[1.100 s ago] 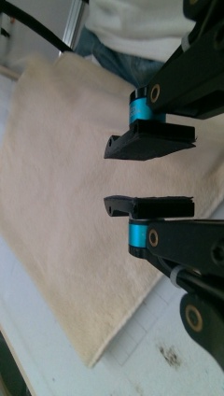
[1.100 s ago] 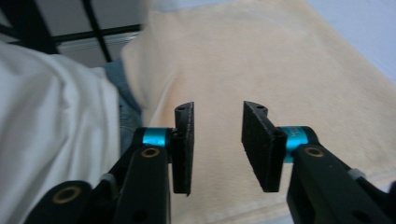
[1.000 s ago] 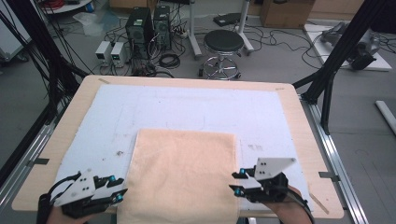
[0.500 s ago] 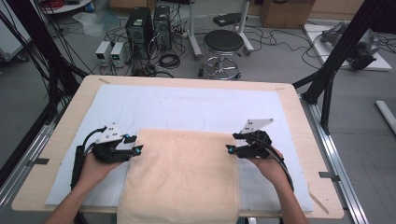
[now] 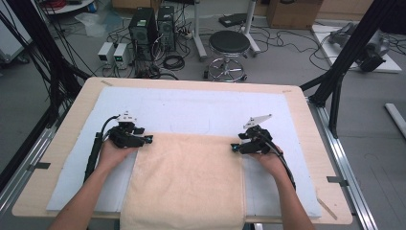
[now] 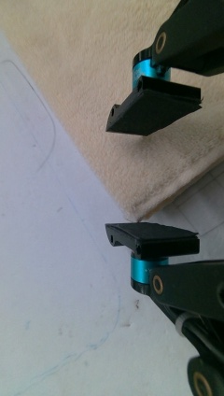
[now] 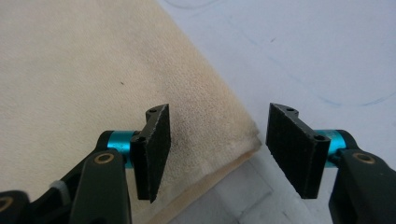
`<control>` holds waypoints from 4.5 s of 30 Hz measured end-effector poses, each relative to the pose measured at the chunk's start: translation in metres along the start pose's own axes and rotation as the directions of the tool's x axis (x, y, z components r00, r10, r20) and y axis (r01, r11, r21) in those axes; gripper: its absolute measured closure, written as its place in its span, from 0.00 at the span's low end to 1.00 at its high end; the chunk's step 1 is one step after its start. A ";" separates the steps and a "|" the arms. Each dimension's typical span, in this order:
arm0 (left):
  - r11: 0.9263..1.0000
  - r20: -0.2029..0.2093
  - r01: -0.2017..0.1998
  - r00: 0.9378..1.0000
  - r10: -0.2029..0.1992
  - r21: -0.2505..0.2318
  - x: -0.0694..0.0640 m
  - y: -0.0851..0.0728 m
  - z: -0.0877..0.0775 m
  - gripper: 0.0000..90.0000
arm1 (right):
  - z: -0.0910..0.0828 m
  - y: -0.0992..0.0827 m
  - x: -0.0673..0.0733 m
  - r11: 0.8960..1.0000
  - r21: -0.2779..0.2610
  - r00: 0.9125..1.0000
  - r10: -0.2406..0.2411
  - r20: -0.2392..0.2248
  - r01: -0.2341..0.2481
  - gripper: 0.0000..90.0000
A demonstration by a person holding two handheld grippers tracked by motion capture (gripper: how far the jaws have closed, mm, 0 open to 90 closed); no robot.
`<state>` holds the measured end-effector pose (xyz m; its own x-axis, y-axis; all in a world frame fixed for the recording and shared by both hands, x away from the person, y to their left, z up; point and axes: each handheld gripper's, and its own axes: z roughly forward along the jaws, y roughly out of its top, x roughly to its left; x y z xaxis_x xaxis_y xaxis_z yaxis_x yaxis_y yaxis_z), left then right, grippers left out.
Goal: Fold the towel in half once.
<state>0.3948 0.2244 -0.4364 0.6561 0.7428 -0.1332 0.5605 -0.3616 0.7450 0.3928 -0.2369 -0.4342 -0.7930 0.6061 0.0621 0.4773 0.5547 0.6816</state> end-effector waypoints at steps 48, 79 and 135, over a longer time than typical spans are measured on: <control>0.974 -0.003 -0.089 0.996 0.090 -0.211 -0.019 0.018 -0.058 0.52 | -0.042 0.039 0.012 0.984 -0.178 1.000 0.003 -0.011 -0.005 0.36; 0.966 0.146 -0.251 0.955 0.258 -0.061 -0.080 -0.075 -0.074 0.57 | -0.034 -0.028 0.089 0.979 -0.062 0.976 -0.197 -0.089 0.192 0.53; 0.956 0.135 -0.260 0.951 0.278 -0.139 -0.101 -0.069 -0.103 0.62 | -0.070 -0.032 0.104 0.977 -0.111 0.973 -0.194 -0.122 0.180 0.63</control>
<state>0.2377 0.2321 -0.4073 0.8480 0.5299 -0.0073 0.2950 -0.4606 0.8372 0.2683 -0.2314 -0.3986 -0.9105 0.4130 0.0176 0.2813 0.5879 0.7585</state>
